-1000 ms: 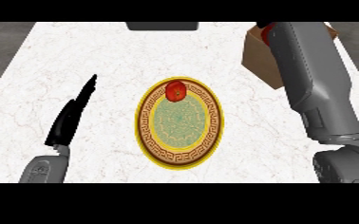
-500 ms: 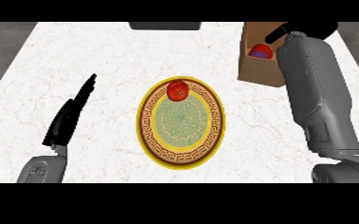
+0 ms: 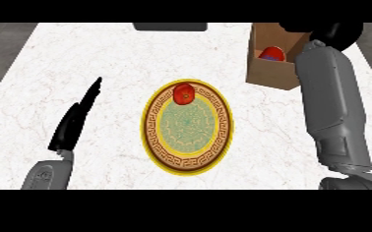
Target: Pick the can from the plate and place it in the cardboard box
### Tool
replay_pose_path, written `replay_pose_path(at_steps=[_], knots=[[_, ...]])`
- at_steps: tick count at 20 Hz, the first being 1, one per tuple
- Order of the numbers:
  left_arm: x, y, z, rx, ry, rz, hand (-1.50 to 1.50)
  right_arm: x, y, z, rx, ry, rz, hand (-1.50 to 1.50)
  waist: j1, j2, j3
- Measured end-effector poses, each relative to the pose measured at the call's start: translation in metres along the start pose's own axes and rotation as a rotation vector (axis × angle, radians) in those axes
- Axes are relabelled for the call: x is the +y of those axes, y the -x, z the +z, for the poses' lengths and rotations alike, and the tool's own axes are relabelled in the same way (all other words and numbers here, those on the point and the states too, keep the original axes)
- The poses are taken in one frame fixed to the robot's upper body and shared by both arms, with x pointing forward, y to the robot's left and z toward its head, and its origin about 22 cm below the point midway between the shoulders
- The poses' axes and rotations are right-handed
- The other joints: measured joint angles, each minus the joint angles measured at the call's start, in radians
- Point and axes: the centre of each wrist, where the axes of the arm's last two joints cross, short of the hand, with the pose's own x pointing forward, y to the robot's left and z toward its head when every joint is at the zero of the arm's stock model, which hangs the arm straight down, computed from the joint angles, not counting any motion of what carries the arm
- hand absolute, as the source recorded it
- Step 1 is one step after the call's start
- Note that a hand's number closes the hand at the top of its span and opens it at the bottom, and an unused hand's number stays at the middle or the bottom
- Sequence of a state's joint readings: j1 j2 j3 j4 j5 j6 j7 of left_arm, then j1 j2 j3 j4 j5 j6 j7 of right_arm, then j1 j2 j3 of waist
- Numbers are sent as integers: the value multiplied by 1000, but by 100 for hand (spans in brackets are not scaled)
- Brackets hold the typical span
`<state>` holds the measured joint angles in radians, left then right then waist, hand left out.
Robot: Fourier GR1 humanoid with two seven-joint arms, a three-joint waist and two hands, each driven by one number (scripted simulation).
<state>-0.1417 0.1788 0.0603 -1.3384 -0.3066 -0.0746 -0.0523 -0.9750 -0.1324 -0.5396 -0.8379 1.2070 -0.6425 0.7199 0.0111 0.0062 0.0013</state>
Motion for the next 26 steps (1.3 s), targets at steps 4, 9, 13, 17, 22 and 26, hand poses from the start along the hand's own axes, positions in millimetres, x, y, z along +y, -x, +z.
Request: replay_pose_path(at_steps=[4, 9, 13, 17, 22, 26], knots=[[2, 7, 3, -1, -7, -3, 0, -9, 20, -7, 8, 83, -134, -150, -8, -4, -1], [-1, 7, 2, 6, -16, -1, 0, -23, 61, -9, -17, 187, -232, -150, -16, -7, -1], [3, 6, 3, 8, -8, 2, 0, -42, 97, -10, -44, 255, -271, -150, -17, -8, -1], [7, 3, 2, 11, -10, 6, 0, -67, 128, -8, -60, 324, -302, -150, -19, -9, -1], [2, -1, 2, 9, -15, -2, 0, -99, 169, 2, -62, 368, -323, -150, -18, -8, -1], [10, -4, 5, 6, -12, -10, 0, -118, 190, 12, -63, 365, -305, -150, -16, -8, -1]])
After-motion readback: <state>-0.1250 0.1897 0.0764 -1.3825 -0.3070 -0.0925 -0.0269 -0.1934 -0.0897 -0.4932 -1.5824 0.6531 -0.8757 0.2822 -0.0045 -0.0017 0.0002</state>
